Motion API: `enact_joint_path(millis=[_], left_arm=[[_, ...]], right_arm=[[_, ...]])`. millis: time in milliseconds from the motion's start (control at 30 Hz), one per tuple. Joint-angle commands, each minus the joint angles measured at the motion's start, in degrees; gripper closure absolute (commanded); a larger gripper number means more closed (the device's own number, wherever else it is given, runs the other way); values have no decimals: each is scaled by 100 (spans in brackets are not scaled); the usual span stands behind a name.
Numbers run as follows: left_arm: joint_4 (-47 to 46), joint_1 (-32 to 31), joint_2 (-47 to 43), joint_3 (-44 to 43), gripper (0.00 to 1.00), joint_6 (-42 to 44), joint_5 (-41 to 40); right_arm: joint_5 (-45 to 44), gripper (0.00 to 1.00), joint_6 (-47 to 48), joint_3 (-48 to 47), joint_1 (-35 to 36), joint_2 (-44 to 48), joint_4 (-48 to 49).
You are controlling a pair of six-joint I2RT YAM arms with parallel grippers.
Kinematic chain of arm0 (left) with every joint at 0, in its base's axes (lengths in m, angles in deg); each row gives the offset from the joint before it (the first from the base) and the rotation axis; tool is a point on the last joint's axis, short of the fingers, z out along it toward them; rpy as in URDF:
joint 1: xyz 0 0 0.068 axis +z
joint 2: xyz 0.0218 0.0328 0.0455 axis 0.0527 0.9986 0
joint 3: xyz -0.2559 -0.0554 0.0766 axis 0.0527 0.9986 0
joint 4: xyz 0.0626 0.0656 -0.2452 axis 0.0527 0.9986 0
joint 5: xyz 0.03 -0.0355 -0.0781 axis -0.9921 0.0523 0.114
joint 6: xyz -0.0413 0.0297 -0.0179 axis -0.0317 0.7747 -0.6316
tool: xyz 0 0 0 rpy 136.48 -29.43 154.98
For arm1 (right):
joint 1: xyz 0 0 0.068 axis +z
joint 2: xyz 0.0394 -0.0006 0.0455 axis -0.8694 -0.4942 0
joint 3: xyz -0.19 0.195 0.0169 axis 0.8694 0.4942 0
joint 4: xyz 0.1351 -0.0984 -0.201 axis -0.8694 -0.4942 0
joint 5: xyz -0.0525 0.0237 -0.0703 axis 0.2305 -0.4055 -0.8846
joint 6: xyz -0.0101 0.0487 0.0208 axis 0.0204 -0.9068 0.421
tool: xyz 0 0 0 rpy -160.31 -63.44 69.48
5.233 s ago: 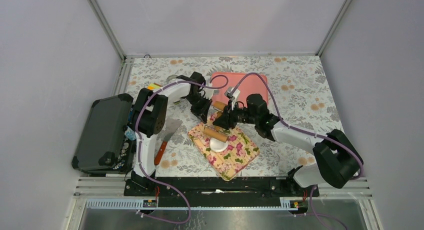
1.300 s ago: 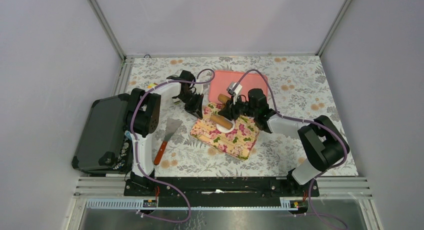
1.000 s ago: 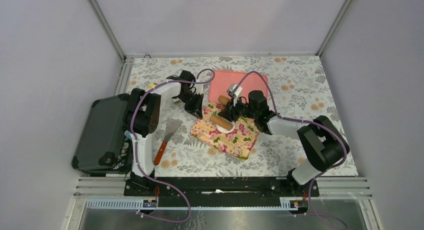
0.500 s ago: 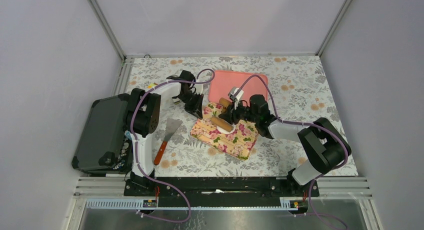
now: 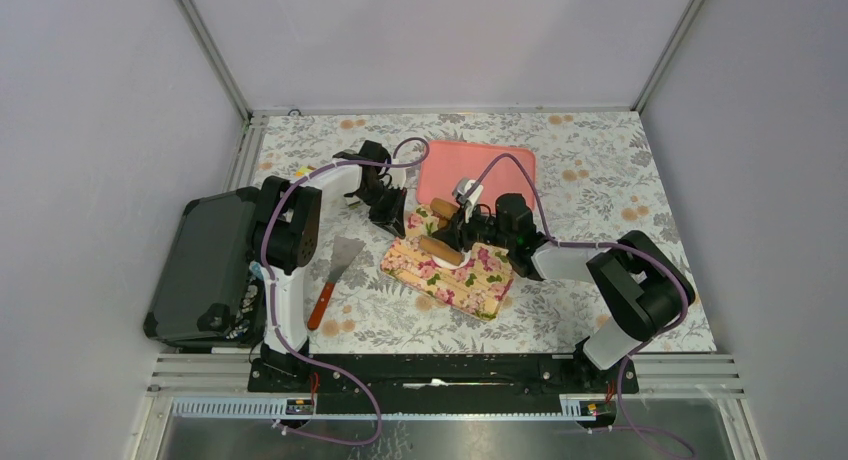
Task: Roll out the dumpling wrappers from the dough
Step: Flatten out the dough on the work surface.
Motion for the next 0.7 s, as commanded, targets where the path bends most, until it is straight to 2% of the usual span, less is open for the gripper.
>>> enact_joint_path(millis=[0,667], left_arm=[[-192,127,165,128,100,102,-686],[-203,162,166,136,100,74,-672]], right_arm=[[203,100,-127,556,153,-412,-2050],[692,100,-140,522,167,-542,-2347]])
